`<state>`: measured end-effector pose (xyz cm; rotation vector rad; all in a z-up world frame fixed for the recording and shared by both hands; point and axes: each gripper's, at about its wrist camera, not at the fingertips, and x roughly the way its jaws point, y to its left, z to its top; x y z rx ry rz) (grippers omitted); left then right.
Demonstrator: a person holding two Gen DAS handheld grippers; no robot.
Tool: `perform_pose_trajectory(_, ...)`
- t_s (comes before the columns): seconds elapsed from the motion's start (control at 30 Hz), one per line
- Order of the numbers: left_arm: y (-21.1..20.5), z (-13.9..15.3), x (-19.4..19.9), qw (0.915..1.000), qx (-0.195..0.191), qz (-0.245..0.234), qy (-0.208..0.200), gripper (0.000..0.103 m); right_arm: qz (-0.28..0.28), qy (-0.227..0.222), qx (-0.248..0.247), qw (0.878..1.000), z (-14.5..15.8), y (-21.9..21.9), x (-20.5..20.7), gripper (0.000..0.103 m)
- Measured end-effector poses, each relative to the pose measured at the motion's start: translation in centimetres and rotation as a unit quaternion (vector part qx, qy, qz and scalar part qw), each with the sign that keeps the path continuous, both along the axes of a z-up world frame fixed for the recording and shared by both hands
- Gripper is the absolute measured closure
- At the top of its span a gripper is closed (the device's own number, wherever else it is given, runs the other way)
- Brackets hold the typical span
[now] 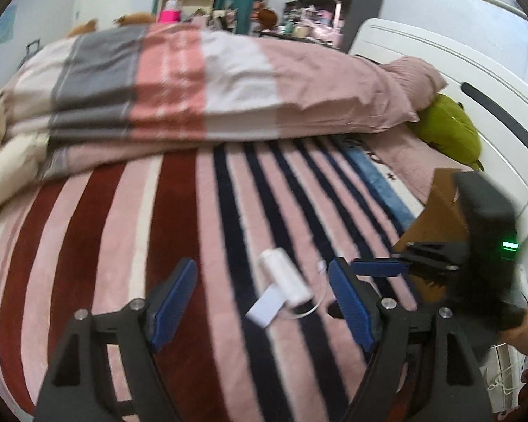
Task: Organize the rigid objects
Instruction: 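Grasp the white power bank with the right gripper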
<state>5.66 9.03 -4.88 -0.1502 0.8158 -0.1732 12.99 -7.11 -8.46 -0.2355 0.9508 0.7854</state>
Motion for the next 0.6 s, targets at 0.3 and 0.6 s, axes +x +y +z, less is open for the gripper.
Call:
perform_pose_trajectory(0.3,3.4,-3.7,-1.2,0.9989,-0.023,0.031,0.027,0.028,-0.071,0.099,0.011,0.992,-8.6,1.8,6.3,0.052)
perform_pose_trajectory(0.6,2.7,-3.3,-0.3,0.9987,-0.044,0.010,0.024,0.028,-0.053,0.052,0.006,0.997,-7.0,1.6,5.2,0.072)
